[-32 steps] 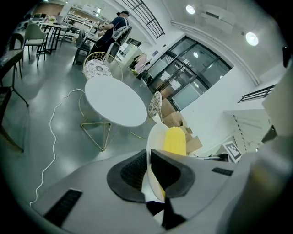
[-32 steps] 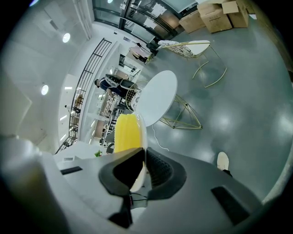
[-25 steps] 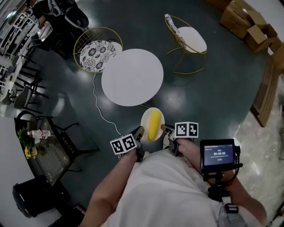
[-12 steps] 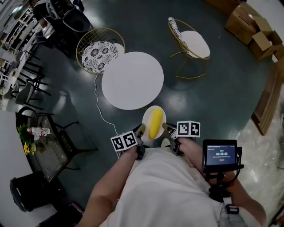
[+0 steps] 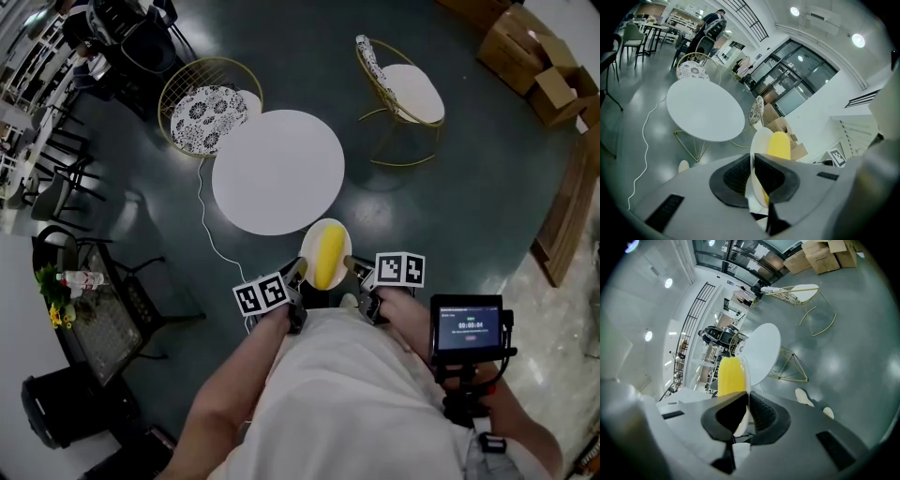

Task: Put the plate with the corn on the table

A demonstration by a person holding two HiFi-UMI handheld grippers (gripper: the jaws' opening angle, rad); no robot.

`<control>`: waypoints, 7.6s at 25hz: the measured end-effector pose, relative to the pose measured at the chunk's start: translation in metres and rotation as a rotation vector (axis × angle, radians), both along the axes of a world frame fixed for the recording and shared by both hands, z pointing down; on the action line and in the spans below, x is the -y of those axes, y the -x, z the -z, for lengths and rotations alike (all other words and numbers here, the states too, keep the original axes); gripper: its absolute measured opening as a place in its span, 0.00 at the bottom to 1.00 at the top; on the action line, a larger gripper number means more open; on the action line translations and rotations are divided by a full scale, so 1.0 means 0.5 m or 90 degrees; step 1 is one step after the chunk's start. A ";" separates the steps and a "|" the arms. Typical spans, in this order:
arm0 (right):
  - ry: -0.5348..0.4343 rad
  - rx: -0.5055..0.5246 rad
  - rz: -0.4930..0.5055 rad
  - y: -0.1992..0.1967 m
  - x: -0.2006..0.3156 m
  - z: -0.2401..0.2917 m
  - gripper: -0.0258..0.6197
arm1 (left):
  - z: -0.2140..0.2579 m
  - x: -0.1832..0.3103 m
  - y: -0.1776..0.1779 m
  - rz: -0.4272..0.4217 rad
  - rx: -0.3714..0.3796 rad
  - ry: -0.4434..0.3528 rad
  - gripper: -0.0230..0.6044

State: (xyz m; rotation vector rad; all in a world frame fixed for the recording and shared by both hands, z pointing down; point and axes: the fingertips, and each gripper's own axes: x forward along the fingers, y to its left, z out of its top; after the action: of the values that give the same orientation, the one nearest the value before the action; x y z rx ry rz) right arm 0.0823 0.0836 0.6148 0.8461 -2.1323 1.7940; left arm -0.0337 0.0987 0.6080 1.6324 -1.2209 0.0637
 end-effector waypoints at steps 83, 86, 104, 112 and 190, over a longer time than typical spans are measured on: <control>0.096 -0.027 0.145 0.210 0.689 -0.123 0.09 | -0.132 0.644 0.194 0.098 -0.057 0.095 0.09; 0.093 -0.031 0.175 0.216 0.702 -0.128 0.09 | -0.138 0.646 0.196 0.124 -0.057 0.099 0.09; 0.113 -0.056 0.351 0.280 0.734 -0.222 0.09 | -0.227 0.618 0.231 0.308 -0.074 0.125 0.09; 0.102 -0.059 0.422 0.345 0.746 -0.266 0.09 | -0.263 0.610 0.277 0.389 -0.074 0.116 0.09; -0.154 -0.077 0.372 0.362 0.680 -0.163 0.05 | -0.180 0.436 0.349 0.292 0.104 0.039 0.05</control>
State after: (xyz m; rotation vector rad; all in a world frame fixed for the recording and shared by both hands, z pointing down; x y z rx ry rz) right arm -0.0988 -0.2565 0.6964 0.3070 -2.2333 1.1834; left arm -0.2081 -0.1193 0.6981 1.2795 -1.6767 -0.0542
